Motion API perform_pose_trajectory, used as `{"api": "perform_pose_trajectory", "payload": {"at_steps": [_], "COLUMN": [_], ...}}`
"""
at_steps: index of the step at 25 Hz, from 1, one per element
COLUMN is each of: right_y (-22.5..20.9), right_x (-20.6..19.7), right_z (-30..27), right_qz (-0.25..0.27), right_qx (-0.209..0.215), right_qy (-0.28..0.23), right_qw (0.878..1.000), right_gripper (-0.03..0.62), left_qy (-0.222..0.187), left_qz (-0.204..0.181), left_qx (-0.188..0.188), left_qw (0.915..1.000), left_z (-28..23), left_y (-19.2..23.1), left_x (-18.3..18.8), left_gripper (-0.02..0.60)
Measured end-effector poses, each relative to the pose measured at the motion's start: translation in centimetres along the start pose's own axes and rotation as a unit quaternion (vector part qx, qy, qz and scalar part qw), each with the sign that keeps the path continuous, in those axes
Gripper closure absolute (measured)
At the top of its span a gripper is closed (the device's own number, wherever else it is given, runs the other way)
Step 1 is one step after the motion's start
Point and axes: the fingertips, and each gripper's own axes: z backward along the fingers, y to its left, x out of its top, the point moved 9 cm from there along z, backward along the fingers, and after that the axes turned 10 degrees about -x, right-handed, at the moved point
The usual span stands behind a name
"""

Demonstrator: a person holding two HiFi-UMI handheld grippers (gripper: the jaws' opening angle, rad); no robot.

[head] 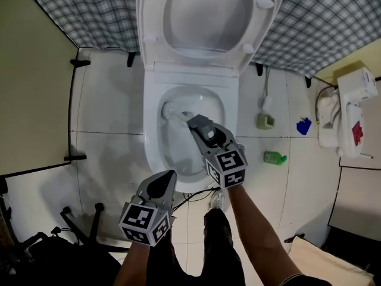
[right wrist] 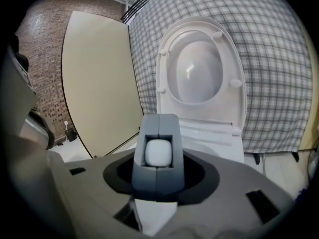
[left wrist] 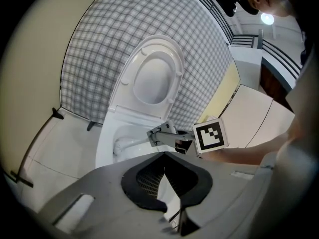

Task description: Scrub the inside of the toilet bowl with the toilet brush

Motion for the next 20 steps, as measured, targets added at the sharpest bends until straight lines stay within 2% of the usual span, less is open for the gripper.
{"api": "perform_pose_trajectory", "payload": {"at_steps": [5,12,20], "right_y": [0.9,2.0,1.9], "right_x": [-0.5,-1.6,-3.4], "right_z": [1.1,4.2,10.7], "right_qz": [0.030,0.072,0.142], "right_qx": [0.058,0.129,0.218], "right_qy": [0.008,0.028,0.068], "right_qw": [0.998,0.989,0.963], "right_gripper": [0.399,0.399,0.401], "left_qy": [0.009,0.022,0.038], "left_qz": [0.000,-0.009,-0.017], "left_qx": [-0.001,-0.006,-0.010], "left_qw": [1.0000,0.9997,0.9991], "left_z": [-0.3,-0.6,-0.6], "left_y": [-0.2,-1.2,-3.0], "left_x": [-0.5,-1.5,-3.1], "left_gripper": [0.580,0.580,0.580]}}
